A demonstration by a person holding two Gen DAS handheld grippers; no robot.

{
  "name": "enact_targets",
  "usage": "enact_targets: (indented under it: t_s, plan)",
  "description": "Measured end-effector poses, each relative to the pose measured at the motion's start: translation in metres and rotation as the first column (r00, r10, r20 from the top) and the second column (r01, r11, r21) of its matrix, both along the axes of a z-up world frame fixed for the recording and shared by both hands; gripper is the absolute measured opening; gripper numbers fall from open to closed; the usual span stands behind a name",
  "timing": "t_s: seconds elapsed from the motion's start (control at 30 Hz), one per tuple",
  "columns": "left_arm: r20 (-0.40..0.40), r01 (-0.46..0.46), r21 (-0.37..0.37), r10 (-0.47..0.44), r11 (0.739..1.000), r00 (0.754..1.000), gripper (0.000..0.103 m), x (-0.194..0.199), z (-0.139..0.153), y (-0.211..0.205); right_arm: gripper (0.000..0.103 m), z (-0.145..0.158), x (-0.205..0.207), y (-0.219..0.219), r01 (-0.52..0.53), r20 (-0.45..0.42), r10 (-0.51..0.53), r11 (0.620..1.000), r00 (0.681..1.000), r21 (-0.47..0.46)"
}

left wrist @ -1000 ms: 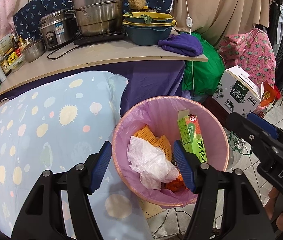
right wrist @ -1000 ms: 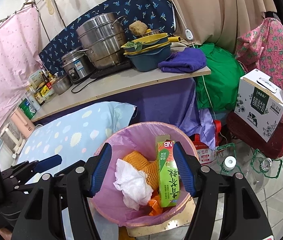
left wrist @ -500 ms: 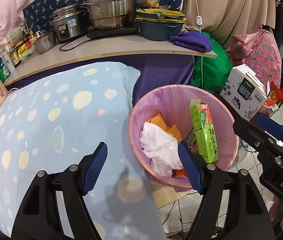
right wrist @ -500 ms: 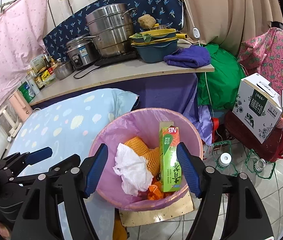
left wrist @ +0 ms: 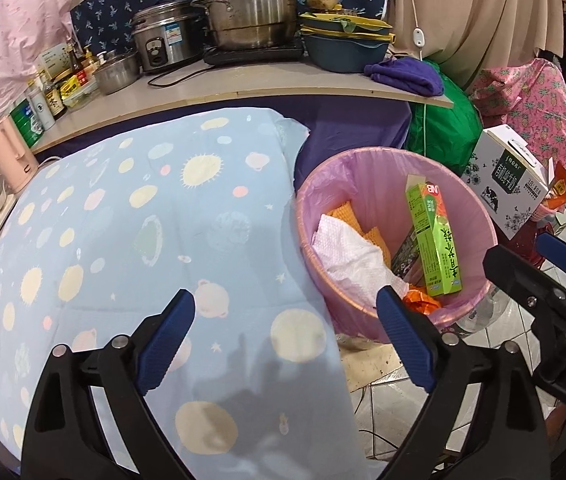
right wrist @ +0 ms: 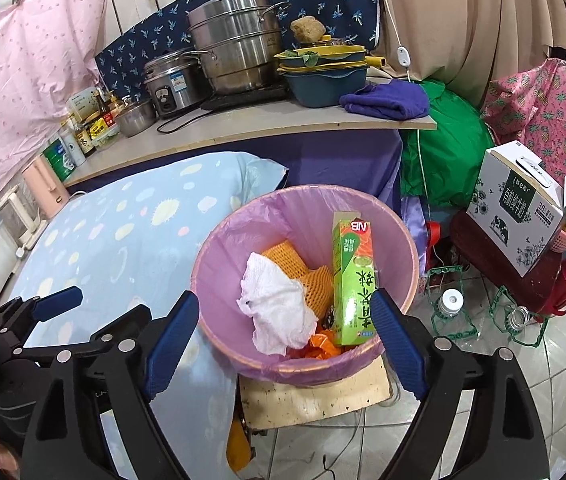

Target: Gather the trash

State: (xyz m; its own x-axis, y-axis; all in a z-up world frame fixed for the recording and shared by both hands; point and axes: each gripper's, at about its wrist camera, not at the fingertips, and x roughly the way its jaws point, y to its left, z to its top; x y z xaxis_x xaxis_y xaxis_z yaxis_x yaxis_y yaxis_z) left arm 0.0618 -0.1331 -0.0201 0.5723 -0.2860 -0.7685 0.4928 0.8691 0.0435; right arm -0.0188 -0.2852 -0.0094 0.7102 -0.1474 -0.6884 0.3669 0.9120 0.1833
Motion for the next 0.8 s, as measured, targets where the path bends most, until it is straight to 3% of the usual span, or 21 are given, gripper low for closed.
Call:
enact_targets:
  t_s: [0.3,0.4,0.43,0.8]
  plan:
    - [-0.015,-0.06,-0.006,0.06,0.998,0.998,0.09,-0.005,-0.005,0.025,0.086,-0.007,-0.01,0.01,-0.008,-0.022,0.008,1.0,1.0,-0.003]
    - [-0.02,-0.078,-0.004,0.078,0.997,0.997,0.09,-0.009,-0.006,0.032,0.091,-0.01,-0.014,0.013,-0.008,-0.036,0.008,1.0,0.999,0.002]
    - [-0.02,-0.082,-0.001,0.082,0.997,0.996,0.091,-0.012,-0.006,0.034,0.097,-0.011,-0.015,0.014,-0.012,-0.041,0.012,1.0,0.999,0.004]
    - [-0.026,-0.138,0.029,0.138,0.99,0.99,0.092,-0.025,-0.009,0.047,0.097,-0.017,-0.027,0.031,-0.041,-0.081,0.038,0.999,0.996,-0.035]
